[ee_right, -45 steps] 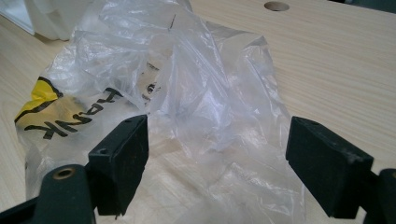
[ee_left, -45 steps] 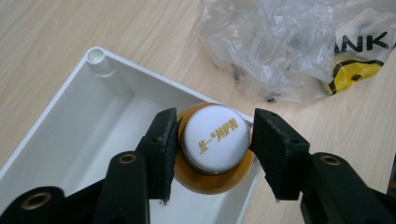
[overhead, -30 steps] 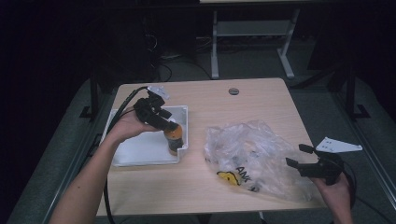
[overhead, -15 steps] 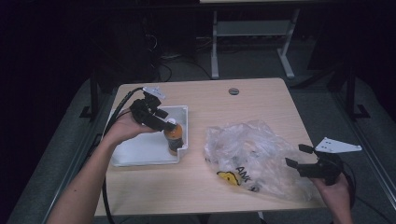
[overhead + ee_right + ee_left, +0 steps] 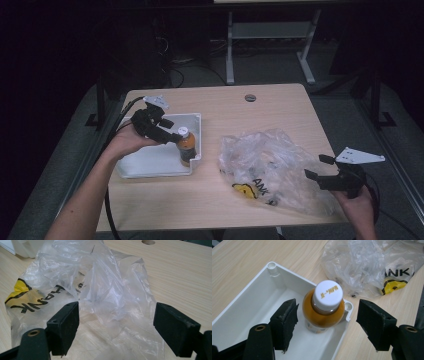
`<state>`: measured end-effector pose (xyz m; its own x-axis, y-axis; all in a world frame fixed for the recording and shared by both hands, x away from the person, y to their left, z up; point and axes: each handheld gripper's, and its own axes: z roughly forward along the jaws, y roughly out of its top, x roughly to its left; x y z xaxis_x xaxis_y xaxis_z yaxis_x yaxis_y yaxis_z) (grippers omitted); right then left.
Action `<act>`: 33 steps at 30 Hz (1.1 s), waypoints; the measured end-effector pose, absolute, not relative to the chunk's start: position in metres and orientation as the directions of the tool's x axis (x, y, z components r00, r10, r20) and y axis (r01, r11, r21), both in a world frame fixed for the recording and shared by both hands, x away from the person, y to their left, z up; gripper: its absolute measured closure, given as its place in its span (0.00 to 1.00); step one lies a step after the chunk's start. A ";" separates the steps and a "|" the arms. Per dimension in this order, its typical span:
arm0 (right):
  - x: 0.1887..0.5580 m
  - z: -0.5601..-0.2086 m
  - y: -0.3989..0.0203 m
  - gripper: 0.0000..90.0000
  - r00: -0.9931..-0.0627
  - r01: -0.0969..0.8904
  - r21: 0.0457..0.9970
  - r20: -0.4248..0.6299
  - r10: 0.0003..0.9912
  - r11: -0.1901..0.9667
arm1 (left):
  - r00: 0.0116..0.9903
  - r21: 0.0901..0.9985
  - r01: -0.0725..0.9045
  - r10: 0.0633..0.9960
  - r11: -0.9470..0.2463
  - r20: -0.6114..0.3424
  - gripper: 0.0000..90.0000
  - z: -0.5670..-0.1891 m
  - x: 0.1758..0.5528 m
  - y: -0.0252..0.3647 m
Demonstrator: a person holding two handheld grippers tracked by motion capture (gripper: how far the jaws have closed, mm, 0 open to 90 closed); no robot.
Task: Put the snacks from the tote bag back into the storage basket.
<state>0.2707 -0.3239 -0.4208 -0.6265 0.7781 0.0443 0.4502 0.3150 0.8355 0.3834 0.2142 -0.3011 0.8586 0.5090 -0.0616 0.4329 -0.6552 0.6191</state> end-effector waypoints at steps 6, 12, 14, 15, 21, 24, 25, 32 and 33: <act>0.271 -0.421 -0.324 0.22 -0.623 0.452 0.835 0.044 0.781 0.313 | 0.852 0.647 0.436 0.518 -0.625 -0.073 0.36 -0.302 0.380 0.218; 0.271 -0.421 -0.324 0.22 -0.626 0.449 0.836 0.042 0.779 0.316 | 0.855 0.647 0.431 0.515 -0.630 -0.068 0.36 -0.306 0.376 0.221; 0.271 -0.421 -0.324 0.22 -0.627 0.450 0.835 0.043 0.778 0.316 | 0.855 0.646 0.426 0.515 -0.633 -0.060 0.36 -0.307 0.374 0.223; 0.271 -0.421 -0.324 0.22 -0.627 0.450 0.835 0.042 0.778 0.317 | 0.852 0.651 0.430 0.519 -0.626 -0.064 0.36 -0.308 0.374 0.224; 0.271 -0.421 -0.324 0.22 -0.625 0.451 0.835 0.044 0.779 0.314 | 0.852 0.671 0.428 0.518 -0.606 -0.076 0.36 -0.309 0.369 0.232; 0.272 -0.421 -0.324 0.22 -0.627 0.450 0.834 0.042 0.778 0.318 | 0.847 0.679 0.431 0.525 -0.594 -0.079 0.36 -0.310 0.366 0.235; 0.272 -0.421 -0.324 0.22 -0.627 0.450 0.835 0.042 0.778 0.318 | 0.847 0.679 0.433 0.526 -0.593 -0.081 0.36 -0.311 0.366 0.236; 0.271 -0.421 -0.324 0.22 -0.627 0.450 0.835 0.042 0.778 0.317 | 0.838 0.674 0.443 0.540 -0.591 -0.078 0.36 -0.317 0.361 0.243; 0.271 -0.421 -0.324 0.22 -0.627 0.451 0.834 0.042 0.778 0.318 | 0.843 0.668 0.438 0.533 -0.602 -0.072 0.36 -0.318 0.361 0.245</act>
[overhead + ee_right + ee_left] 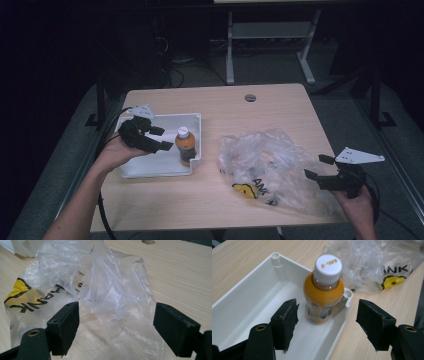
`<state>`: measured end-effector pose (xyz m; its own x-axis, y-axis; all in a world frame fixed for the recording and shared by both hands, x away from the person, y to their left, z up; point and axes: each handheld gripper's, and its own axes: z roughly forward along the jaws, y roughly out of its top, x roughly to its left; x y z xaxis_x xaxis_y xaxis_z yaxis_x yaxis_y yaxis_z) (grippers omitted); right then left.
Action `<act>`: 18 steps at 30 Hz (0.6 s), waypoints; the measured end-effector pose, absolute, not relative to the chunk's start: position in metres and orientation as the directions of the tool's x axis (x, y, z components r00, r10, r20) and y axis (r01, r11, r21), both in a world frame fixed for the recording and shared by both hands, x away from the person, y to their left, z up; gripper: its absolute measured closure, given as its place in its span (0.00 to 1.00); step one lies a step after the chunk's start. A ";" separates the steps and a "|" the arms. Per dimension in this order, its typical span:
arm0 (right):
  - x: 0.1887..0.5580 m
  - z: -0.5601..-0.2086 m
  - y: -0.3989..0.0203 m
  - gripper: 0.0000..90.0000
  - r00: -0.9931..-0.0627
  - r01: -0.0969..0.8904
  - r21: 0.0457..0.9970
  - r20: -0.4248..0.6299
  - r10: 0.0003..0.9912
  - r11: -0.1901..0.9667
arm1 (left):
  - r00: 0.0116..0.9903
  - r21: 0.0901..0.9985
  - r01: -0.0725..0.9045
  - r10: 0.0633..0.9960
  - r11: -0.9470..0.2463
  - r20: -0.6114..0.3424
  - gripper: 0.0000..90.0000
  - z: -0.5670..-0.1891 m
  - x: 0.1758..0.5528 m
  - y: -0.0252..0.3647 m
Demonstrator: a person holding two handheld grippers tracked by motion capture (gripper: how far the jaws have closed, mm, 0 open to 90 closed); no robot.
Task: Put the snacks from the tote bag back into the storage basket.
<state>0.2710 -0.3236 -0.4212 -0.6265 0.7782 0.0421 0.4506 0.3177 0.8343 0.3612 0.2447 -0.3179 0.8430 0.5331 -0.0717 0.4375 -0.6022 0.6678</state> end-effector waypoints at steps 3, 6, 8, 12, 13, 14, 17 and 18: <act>0.271 -0.421 -0.323 0.22 -0.627 0.450 0.834 0.042 0.778 0.318 | 0.838 0.678 0.442 0.540 -0.587 -0.078 0.36 -0.321 0.359 0.247; 0.271 -0.421 -0.323 0.22 -0.628 0.451 0.833 0.042 0.777 0.320 | 0.837 0.680 0.442 0.543 -0.585 -0.077 0.37 -0.323 0.357 0.249; 0.271 -0.422 -0.323 0.22 -0.628 0.451 0.833 0.041 0.777 0.320 | 0.836 0.680 0.441 0.543 -0.585 -0.074 0.37 -0.325 0.355 0.251; 0.271 -0.421 -0.323 0.22 -0.628 0.450 0.834 0.041 0.777 0.320 | 0.832 0.690 0.445 0.548 -0.572 -0.082 0.37 -0.327 0.352 0.255; 0.271 -0.421 -0.323 0.22 -0.628 0.451 0.833 0.041 0.777 0.320 | 0.833 0.692 0.443 0.547 -0.570 -0.082 0.37 -0.328 0.351 0.256; 0.271 -0.422 -0.323 0.22 -0.628 0.453 0.832 0.042 0.777 0.321 | 0.830 0.696 0.447 0.551 -0.562 -0.088 0.37 -0.329 0.349 0.257; 0.271 -0.422 -0.322 0.22 -0.630 0.451 0.832 0.041 0.775 0.323 | 0.828 0.700 0.446 0.553 -0.558 -0.086 0.37 -0.331 0.346 0.258; 0.271 -0.422 -0.322 0.22 -0.631 0.451 0.832 0.042 0.775 0.322 | 0.829 0.698 0.445 0.554 -0.562 -0.082 0.37 -0.332 0.345 0.259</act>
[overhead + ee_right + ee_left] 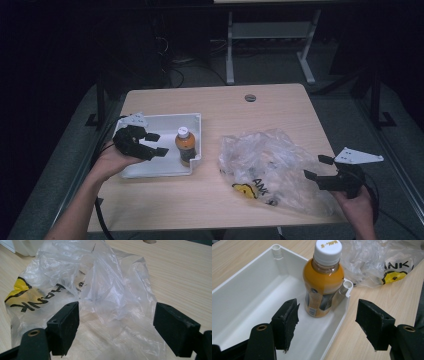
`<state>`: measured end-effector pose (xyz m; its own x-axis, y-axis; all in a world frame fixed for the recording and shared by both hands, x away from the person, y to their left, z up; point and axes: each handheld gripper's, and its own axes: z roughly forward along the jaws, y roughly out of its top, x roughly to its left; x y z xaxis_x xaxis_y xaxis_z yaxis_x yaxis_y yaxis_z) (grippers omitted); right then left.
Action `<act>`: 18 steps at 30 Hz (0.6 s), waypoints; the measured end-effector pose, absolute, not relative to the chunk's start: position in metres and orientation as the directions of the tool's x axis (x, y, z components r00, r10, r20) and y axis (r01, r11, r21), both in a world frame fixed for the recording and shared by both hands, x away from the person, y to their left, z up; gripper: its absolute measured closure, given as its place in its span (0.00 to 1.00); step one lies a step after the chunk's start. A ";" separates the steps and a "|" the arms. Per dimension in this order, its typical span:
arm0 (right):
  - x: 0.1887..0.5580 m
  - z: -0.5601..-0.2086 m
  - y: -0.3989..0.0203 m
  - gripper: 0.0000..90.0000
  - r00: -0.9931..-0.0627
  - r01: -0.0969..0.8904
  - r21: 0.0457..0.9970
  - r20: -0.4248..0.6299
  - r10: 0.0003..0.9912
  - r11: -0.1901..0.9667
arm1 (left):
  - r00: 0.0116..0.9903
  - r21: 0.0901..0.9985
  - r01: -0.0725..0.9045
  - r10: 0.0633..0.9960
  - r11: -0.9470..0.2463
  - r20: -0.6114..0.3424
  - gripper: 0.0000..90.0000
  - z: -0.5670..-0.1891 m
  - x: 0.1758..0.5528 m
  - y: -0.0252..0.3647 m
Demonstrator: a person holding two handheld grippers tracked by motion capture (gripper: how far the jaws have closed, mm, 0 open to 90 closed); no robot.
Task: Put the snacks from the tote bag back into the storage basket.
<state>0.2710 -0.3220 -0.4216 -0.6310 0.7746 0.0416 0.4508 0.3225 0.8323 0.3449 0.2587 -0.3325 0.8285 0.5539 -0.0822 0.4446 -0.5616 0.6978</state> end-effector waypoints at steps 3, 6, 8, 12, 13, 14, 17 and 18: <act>0.271 -0.422 -0.322 0.22 -0.632 0.453 0.831 0.042 0.774 0.324 | 0.828 0.699 0.444 0.555 -0.561 -0.081 0.37 -0.335 0.342 0.260; 0.271 -0.422 -0.323 0.22 -0.633 0.453 0.830 0.043 0.773 0.325 | 0.827 0.707 0.444 0.556 -0.550 -0.086 0.37 -0.337 0.339 0.261; 0.270 -0.422 -0.323 0.22 -0.633 0.454 0.830 0.045 0.773 0.323 | 0.825 0.709 0.441 0.559 -0.549 -0.080 0.37 -0.340 0.338 0.261; 0.271 -0.422 -0.323 0.22 -0.633 0.453 0.830 0.043 0.773 0.325 | 0.817 0.716 0.453 0.569 -0.530 -0.095 0.36 -0.348 0.336 0.262; 0.271 -0.422 -0.323 0.22 -0.632 0.455 0.830 0.045 0.773 0.324 | 0.818 0.714 0.451 0.568 -0.536 -0.090 0.36 -0.350 0.335 0.262; 0.271 -0.422 -0.322 0.22 -0.633 0.455 0.829 0.045 0.773 0.324 | 0.818 0.716 0.448 0.569 -0.536 -0.087 0.36 -0.352 0.334 0.262; 0.271 -0.423 -0.322 0.22 -0.635 0.456 0.827 0.045 0.771 0.327 | 0.813 0.724 0.450 0.575 -0.523 -0.090 0.34 -0.359 0.332 0.264; 0.271 -0.423 -0.322 0.22 -0.635 0.457 0.828 0.046 0.771 0.327 | 0.811 0.724 0.455 0.576 -0.519 -0.096 0.34 -0.362 0.332 0.264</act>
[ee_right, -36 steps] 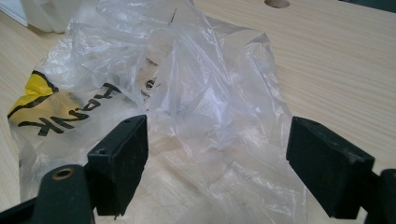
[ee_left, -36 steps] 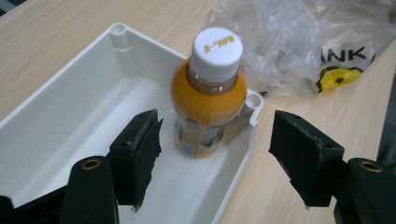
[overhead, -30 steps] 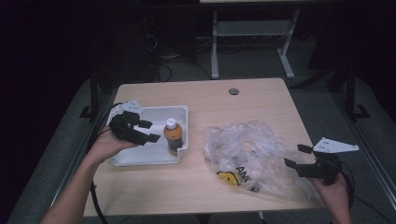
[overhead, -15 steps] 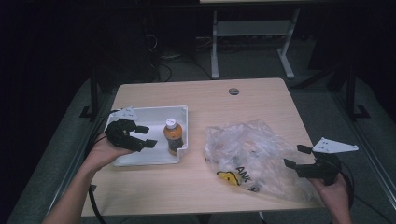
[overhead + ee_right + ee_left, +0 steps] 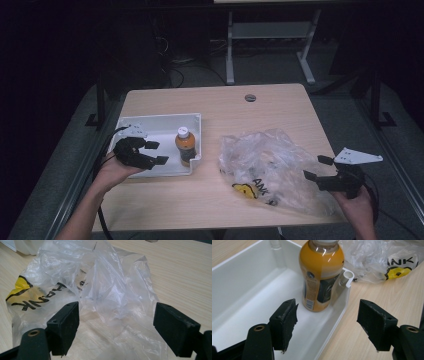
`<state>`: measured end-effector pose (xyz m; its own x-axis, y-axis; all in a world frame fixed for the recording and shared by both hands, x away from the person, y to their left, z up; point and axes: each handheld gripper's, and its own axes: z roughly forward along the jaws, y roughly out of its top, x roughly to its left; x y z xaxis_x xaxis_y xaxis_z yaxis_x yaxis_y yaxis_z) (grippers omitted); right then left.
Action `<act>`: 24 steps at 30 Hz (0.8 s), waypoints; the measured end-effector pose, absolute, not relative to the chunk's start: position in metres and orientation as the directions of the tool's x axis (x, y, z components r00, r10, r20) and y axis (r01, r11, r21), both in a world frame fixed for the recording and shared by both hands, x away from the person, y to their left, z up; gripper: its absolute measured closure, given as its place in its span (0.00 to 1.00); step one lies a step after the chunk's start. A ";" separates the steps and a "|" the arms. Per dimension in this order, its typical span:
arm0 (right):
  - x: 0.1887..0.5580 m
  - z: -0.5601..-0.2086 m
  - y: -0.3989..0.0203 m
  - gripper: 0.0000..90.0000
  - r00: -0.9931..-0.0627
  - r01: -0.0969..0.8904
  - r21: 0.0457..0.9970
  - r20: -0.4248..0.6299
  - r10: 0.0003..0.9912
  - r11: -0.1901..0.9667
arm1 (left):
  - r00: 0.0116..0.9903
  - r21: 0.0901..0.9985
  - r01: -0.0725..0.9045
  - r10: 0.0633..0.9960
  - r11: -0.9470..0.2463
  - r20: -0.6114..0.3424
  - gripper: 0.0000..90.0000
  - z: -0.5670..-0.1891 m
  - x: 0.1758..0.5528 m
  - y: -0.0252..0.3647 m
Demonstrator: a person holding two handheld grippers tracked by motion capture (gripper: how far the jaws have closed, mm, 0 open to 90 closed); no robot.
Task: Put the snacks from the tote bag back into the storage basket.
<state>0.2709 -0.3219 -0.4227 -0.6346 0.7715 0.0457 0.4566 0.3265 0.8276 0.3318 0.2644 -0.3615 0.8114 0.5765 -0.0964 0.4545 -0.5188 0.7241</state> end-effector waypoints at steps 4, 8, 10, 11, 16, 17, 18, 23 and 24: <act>0.271 -0.423 -0.323 0.22 -0.634 0.454 0.829 0.043 0.772 0.326 | 0.804 0.735 0.465 0.583 -0.494 -0.116 0.33 -0.368 0.329 0.266; 0.271 -0.423 -0.322 0.22 -0.632 0.464 0.824 0.050 0.773 0.326 | 0.810 0.732 0.459 0.576 -0.504 -0.110 0.34 -0.372 0.327 0.264; 0.271 -0.423 -0.321 0.22 -0.636 0.457 0.826 0.044 0.770 0.330 | 0.809 0.735 0.458 0.578 -0.500 -0.110 0.34 -0.373 0.326 0.263; 0.270 -0.423 -0.321 0.22 -0.635 0.458 0.826 0.044 0.771 0.329 | 0.806 0.738 0.463 0.581 -0.492 -0.118 0.34 -0.373 0.325 0.263; 0.270 -0.423 -0.322 0.22 -0.631 0.460 0.826 0.047 0.774 0.325 | 0.807 0.737 0.452 0.583 -0.502 -0.098 0.34 -0.377 0.320 0.263; 0.270 -0.423 -0.322 0.22 -0.632 0.460 0.826 0.047 0.773 0.326 | 0.813 0.733 0.439 0.577 -0.519 -0.078 0.34 -0.379 0.320 0.263; 0.270 -0.423 -0.322 0.22 -0.633 0.460 0.826 0.047 0.772 0.327 | 0.806 0.731 0.452 0.585 -0.511 -0.090 0.34 -0.381 0.318 0.263; 0.270 -0.423 -0.321 0.22 -0.637 0.459 0.825 0.046 0.770 0.330 | 0.806 0.728 0.457 0.585 -0.512 -0.094 0.34 -0.393 0.314 0.265; 0.270 -0.423 -0.321 0.22 -0.637 0.459 0.825 0.046 0.770 0.330 | 0.804 0.728 0.460 0.586 -0.508 -0.099 0.34 -0.395 0.313 0.265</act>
<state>0.2703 -0.3207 -0.4234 -0.6367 0.7697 0.0464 0.4590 0.3300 0.8249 0.3126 0.2654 -0.3951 0.8041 0.5861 -0.0992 0.4601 -0.5080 0.7282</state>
